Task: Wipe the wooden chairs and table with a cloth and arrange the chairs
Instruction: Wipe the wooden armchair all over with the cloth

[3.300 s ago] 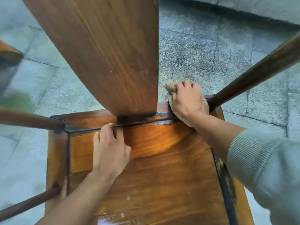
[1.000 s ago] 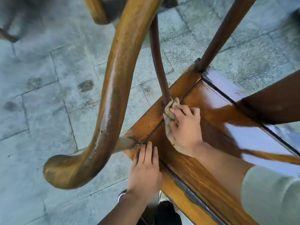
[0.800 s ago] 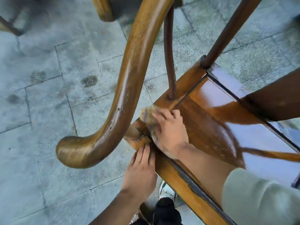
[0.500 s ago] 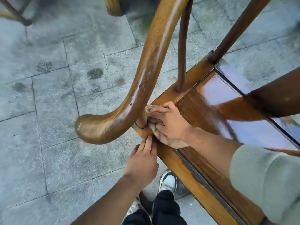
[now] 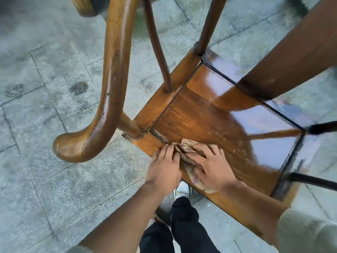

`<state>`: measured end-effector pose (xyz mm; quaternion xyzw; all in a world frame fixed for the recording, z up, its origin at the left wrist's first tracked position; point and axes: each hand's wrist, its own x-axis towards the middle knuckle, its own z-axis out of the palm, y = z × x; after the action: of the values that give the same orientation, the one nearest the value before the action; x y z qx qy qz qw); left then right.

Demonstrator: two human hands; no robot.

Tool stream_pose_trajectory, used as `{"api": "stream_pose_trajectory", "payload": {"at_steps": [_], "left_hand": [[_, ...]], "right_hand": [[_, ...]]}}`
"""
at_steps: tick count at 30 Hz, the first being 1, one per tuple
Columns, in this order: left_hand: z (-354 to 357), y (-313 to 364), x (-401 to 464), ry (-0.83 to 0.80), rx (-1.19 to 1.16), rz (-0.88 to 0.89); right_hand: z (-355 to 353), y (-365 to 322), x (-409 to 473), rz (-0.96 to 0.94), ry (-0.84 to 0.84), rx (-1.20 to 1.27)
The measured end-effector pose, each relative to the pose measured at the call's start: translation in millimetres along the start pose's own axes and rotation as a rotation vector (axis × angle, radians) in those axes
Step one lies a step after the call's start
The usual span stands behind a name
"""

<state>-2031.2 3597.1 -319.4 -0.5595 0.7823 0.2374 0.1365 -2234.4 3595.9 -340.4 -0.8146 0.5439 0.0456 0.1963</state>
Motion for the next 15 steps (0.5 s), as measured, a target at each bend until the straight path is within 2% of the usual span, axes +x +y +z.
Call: {"api": "stream_pose_trajectory", "payload": {"at_steps": [1,2,4,5,6,8,12,15], "left_hand": [[1,4,2,-0.019,0.015,0.011],[1,8,4,-0.041,0.027,0.014],[-1,17,10,-0.086,0.062,0.011],[-2,18,12,-0.102,0.061,-0.002],[-5,21,15,-0.115,0.054,-0.01],[-15,27,23,-0.136,-0.009,0.006],[-38,34,19,-0.207,-0.082,0.086],[-59,29,-5,-0.18,-0.072,0.105]], "right_hand": [[-2,8,-4,0.077,0.031,-0.01],[-4,15,-7,0.259,0.102,0.023],[-5,24,-10,0.791,0.264,0.192],[-5,22,-8,0.993,0.315,0.301],[-4,19,-11,1.096,0.33,0.379],[-3,12,-23,1.078,0.262,0.488],[1,-8,-60,0.927,-0.057,0.722],[-14,-36,-70,0.833,-0.104,0.819]]}}
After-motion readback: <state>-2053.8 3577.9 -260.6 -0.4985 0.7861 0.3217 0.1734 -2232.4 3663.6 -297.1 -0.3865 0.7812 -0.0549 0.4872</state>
